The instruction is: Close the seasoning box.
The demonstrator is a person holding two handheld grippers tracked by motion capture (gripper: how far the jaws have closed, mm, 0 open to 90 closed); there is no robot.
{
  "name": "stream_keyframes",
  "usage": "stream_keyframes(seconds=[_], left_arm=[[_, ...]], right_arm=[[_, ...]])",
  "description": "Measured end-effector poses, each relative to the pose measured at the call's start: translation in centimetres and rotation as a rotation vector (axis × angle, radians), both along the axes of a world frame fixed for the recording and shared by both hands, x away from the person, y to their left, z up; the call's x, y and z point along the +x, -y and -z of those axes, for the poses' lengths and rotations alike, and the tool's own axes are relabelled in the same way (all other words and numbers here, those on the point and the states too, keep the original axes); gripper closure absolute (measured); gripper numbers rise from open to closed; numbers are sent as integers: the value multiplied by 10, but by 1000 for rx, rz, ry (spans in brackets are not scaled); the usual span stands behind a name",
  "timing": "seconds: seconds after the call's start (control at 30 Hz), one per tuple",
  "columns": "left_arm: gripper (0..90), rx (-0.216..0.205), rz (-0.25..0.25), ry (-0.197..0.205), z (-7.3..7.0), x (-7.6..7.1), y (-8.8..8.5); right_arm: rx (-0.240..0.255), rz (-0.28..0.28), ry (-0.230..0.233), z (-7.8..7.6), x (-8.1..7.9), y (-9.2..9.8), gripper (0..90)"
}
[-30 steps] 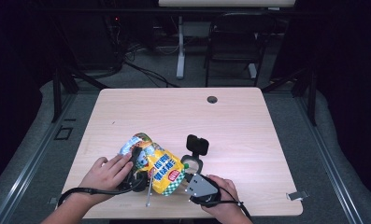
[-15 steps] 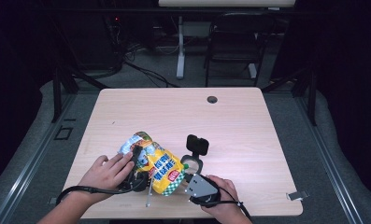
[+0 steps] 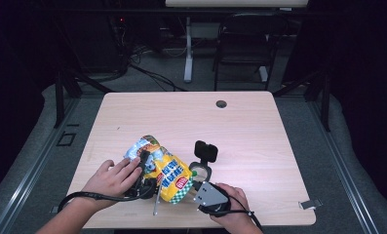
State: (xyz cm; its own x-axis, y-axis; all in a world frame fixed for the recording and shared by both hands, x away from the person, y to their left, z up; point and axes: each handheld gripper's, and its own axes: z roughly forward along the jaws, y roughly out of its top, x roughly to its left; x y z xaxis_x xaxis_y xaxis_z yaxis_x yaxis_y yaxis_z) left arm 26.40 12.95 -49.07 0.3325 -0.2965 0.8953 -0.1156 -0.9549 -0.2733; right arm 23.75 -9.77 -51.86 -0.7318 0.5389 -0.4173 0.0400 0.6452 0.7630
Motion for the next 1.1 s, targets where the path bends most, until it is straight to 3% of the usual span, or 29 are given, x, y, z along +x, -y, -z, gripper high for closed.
stream_keyframes(seconds=[0.23, 1.1], left_arm=[[623, -1, 10, 3, -1, 0, 2], [630, 59, 14, 12, -3, 0, 6]], right_arm=[[2, 6, -4, 1, 2, 1, 900], [-9, 0, -11, 6, 1, -1, 898]])
